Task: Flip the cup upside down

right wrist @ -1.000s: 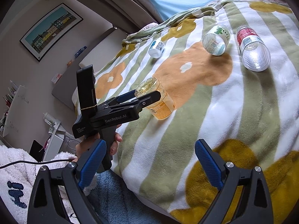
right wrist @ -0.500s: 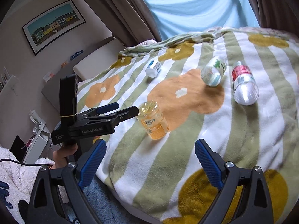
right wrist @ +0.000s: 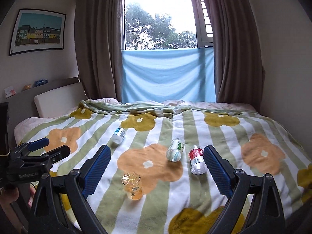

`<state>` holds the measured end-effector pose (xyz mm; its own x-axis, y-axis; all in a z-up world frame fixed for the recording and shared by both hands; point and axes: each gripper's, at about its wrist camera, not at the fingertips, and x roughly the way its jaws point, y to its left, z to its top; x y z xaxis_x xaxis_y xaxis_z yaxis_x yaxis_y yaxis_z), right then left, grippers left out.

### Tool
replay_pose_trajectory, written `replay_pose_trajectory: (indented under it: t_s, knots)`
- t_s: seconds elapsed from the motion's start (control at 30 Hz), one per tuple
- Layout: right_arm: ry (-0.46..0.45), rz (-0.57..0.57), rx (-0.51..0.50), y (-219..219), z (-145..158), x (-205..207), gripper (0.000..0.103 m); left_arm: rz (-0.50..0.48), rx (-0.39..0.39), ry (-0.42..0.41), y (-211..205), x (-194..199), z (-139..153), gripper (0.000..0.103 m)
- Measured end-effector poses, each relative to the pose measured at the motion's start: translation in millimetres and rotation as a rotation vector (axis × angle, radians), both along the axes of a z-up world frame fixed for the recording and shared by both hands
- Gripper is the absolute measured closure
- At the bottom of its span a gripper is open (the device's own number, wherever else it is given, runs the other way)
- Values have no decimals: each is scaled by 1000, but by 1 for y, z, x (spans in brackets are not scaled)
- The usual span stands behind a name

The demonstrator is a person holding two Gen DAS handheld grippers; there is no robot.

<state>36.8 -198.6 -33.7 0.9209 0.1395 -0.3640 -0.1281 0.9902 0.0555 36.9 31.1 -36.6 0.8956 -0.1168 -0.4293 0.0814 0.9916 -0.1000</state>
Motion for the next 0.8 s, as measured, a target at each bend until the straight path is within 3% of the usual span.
replay_pose_trajectory:
  t_s: [0.2,0.8]
  knots:
    - [-3,-57,-31,9,-7,-11,8,16,-14,-19,14,-18,3,0]
    - [-45,-107,-42,14,6,-22,8,3,24,-59,5,-22,10,0]
